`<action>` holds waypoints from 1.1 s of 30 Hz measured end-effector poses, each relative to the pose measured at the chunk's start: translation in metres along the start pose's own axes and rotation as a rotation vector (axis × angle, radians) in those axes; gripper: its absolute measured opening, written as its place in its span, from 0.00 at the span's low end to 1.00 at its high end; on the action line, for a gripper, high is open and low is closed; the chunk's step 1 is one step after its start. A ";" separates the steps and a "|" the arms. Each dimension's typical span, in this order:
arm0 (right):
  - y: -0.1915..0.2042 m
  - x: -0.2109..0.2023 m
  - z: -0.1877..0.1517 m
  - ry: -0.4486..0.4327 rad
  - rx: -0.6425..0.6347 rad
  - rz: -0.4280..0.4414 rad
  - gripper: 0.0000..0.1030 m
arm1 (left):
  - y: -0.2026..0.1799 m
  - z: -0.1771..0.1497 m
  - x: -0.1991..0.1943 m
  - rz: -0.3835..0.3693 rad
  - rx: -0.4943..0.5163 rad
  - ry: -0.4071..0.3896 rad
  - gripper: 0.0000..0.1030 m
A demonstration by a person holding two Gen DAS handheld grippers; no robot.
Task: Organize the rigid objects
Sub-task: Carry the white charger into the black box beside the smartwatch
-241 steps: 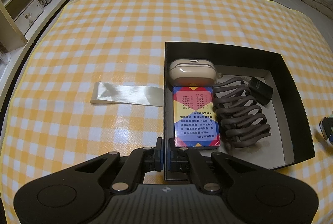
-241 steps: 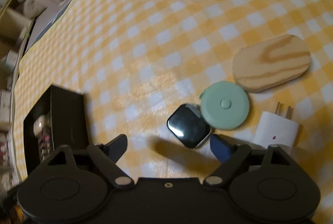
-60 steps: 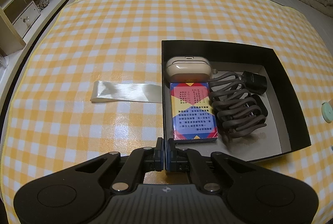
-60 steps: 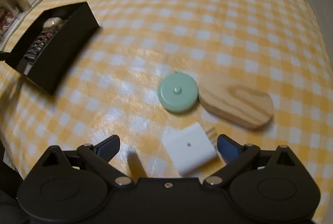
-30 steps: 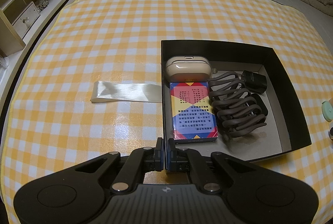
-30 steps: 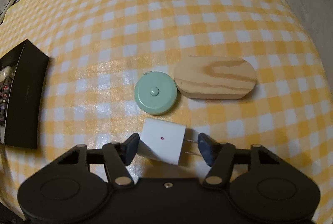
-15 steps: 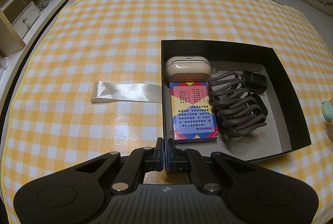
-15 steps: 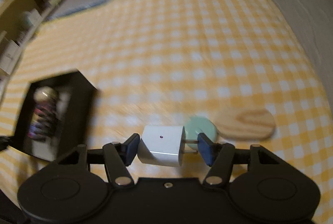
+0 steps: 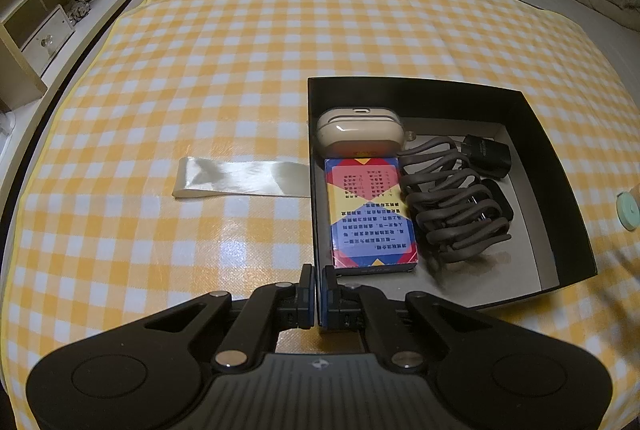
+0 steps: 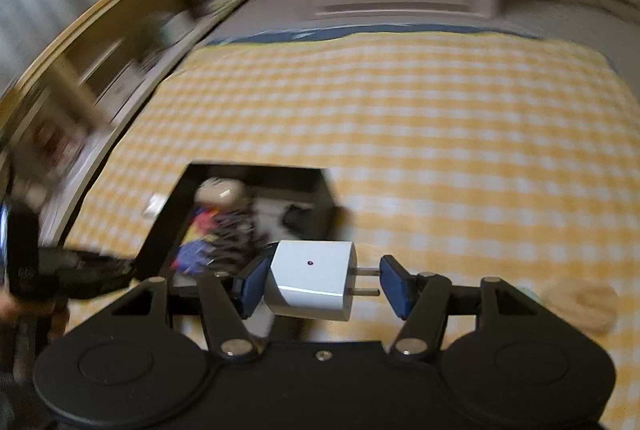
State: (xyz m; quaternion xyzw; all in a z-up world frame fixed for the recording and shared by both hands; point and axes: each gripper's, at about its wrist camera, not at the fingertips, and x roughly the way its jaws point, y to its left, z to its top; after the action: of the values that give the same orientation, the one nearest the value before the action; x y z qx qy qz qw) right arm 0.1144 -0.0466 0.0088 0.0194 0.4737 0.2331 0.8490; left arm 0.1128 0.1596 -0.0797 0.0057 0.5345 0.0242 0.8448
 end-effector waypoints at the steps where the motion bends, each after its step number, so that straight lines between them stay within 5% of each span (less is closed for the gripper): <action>1: 0.009 0.004 0.001 0.001 -0.065 0.015 0.60 | -0.001 0.000 0.000 0.001 -0.002 0.000 0.03; 19: 0.080 0.070 0.006 0.268 -0.929 0.163 0.60 | 0.000 -0.003 -0.001 -0.040 0.057 -0.013 0.05; 33: 0.084 0.114 0.012 0.485 -1.158 0.326 0.60 | 0.026 -0.007 0.000 -0.096 0.022 -0.010 0.07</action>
State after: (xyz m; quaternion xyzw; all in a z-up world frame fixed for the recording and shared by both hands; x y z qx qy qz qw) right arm 0.1433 0.0780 -0.0540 -0.4231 0.4405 0.5746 0.5448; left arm 0.1061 0.1851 -0.0820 -0.0107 0.5302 -0.0223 0.8475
